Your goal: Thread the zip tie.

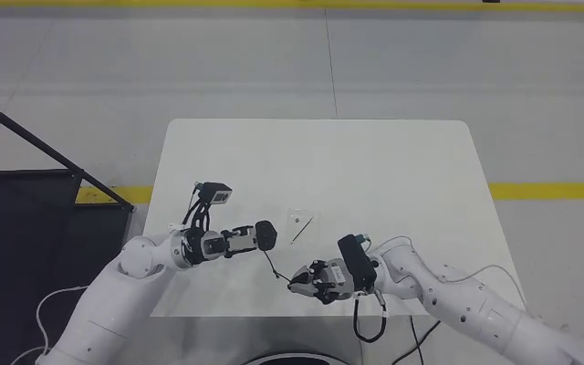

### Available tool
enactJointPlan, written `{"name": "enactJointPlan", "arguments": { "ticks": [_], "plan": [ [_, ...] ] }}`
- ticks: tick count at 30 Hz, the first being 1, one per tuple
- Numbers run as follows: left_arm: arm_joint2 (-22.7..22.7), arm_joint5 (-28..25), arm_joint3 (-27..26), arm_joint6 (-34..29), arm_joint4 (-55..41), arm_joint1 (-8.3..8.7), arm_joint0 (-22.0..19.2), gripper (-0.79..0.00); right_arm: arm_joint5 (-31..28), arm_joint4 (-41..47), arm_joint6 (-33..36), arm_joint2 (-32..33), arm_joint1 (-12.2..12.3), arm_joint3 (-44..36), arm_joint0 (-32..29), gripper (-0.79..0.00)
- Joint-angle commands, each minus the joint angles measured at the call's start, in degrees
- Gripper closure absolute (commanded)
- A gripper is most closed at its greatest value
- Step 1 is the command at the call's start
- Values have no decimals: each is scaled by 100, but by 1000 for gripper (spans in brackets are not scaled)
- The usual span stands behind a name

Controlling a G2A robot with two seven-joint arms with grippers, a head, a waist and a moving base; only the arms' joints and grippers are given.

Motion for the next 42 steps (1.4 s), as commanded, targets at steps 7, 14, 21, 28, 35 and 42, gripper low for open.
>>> {"name": "enactJointPlan", "arguments": {
  "ticks": [7, 14, 21, 28, 35, 42],
  "plan": [
    [0, 99, -17, -98, -70, -16, -31, -191, 0, 258, 98, -132, -21, 109, 124, 0],
    [-42, 127, -1, -126, -78, -15, -2, -249, 0, 342, 71, -72, -18, 177, 83, 0],
    [-71, 148, -8, -148, -116, -19, 15, -265, 0, 331, 74, 0, 0, 177, 16, 0],
    [-76, 185, -23, -185, -153, -26, 14, 0, 0, 362, 125, 66, 10, 165, -40, 0],
    [-95, 171, -33, -170, -125, -32, 21, 0, 0, 351, 156, 127, 19, 138, -88, 0],
    [-203, 16, 69, -15, 4, -23, 64, 0, 0, -36, -259, 277, 81, -26, -204, 0]
  ]
}}
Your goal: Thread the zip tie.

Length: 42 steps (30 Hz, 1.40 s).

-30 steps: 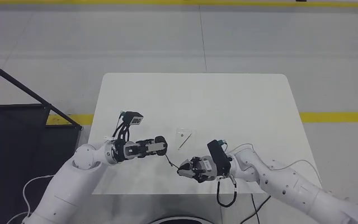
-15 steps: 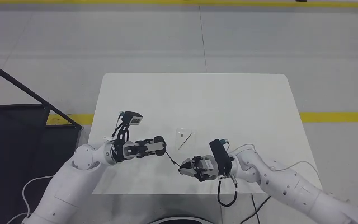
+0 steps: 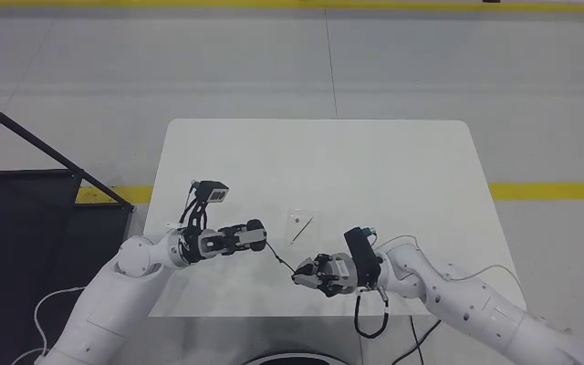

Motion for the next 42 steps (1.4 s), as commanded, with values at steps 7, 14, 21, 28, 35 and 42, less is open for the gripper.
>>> {"name": "enactJointPlan", "arguments": {
  "ticks": [7, 14, 21, 28, 35, 42],
  "plan": [
    [-61, -55, 131, 56, 52, 4, 9, 0, 0, -738, -885, 42, 102, -126, -119, 0],
    [-73, -81, 203, 82, 35, -1, -9, 0, 0, -1213, -1563, -78, 165, -83, -73, 0],
    [-86, -82, 231, 83, 12, -5, -3, 0, 0, -1329, -1720, -150, 200, -83, -12, 0],
    [-141, -29, 261, 63, 266, -1, -46, -785, 0, -1311, -1631, -238, 203, 51, 86, 0],
    [-148, -27, 246, 67, 280, -1, -48, -785, 0, -1225, -1327, -162, 205, -21, 84, 0],
    [-148, -27, 246, 67, 280, -1, -48, -785, 344, -1071, -548, 182, 352, -52, -114, 0]
  ]
}}
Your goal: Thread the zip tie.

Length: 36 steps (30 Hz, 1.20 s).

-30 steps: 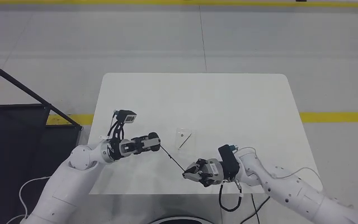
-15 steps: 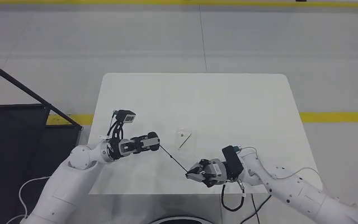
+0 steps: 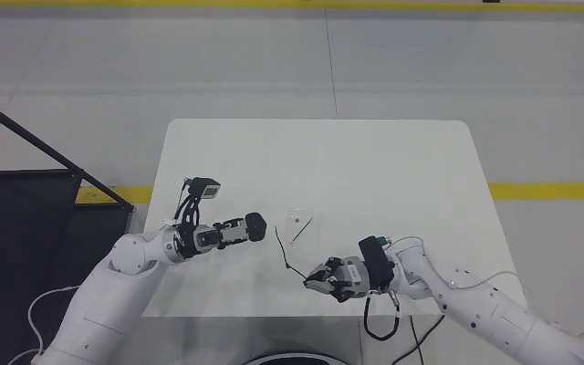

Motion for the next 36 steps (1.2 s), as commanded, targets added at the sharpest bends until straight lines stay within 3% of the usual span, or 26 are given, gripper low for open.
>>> {"name": "enactJointPlan", "arguments": {
  "ticks": [1, 8, 19, 21, 26, 32, 36],
  "plan": [
    [0, 0, 0, 0, 0, 0, 0, -785, 465, 220, 622, 154, 94, -133, -111, 0],
    [0, 0, 0, 0, 0, 0, 0, -785, 2408, 1312, 3355, 798, 586, -1542, -588, 0],
    [0, 0, 0, 0, 0, 0, 0, -785, 2408, 1312, 3355, 798, 586, -1542, -588, 0],
    [0, 0, 0, 0, 0, 0, 0, -785, 2654, 1245, 3583, 856, 592, -1596, -664, 0],
    [0, 0, 0, 0, 0, 0, 0, -785, 3858, 1104, 4657, 1232, 792, -2268, -1038, 0],
    [0, 0, 0, 0, 0, 0, 0, -785, 5995, 326, 6728, 1837, 1187, -3846, -1737, 0],
    [0, 0, 0, 0, 0, 0, 0, -785, 6664, -341, 7835, 2083, 1343, -4686, -2075, 0]
  ]
}}
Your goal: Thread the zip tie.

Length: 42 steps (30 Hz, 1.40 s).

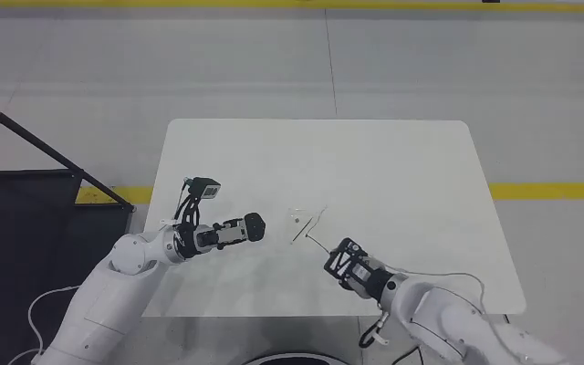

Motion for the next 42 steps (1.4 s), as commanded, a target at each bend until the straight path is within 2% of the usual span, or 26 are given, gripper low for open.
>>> {"name": "enactJointPlan", "arguments": {
  "ticks": [1, 9, 11, 14, 19, 22, 32, 42],
  "plan": [
    [0, 0, 0, 0, 0, 0, 0, -785, 209, -156, 339, 73, 30, -231, -87, 0],
    [0, 0, 0, 0, 0, 0, 0, -785, 209, -156, 339, 73, 30, -231, -87, 0],
    [0, 0, 0, 0, 0, 0, 0, -785, -4, -151, 355, 56, 6, -126, -95, 0],
    [0, 0, 0, 0, 0, 0, 0, -785, -232, -91, 856, 14, -111, 103, 112, 0],
    [0, 0, 0, 0, 0, 0, 0, -785, -454, -340, 1847, -350, -458, 279, 644, 0],
    [0, 0, 0, 0, 0, 0, 0, -785, -337, -490, 2244, -580, -708, 375, 941, 0],
    [0, 0, 0, 0, 0, 0, 0, -785, 84, -789, 3084, -1147, -1525, 927, 1737, 0],
    [0, 0, 0, 0, 0, 0, 0, -785, 176, -850, 3822, -1478, -2208, 1591, 2251, 0]
  ]
}}
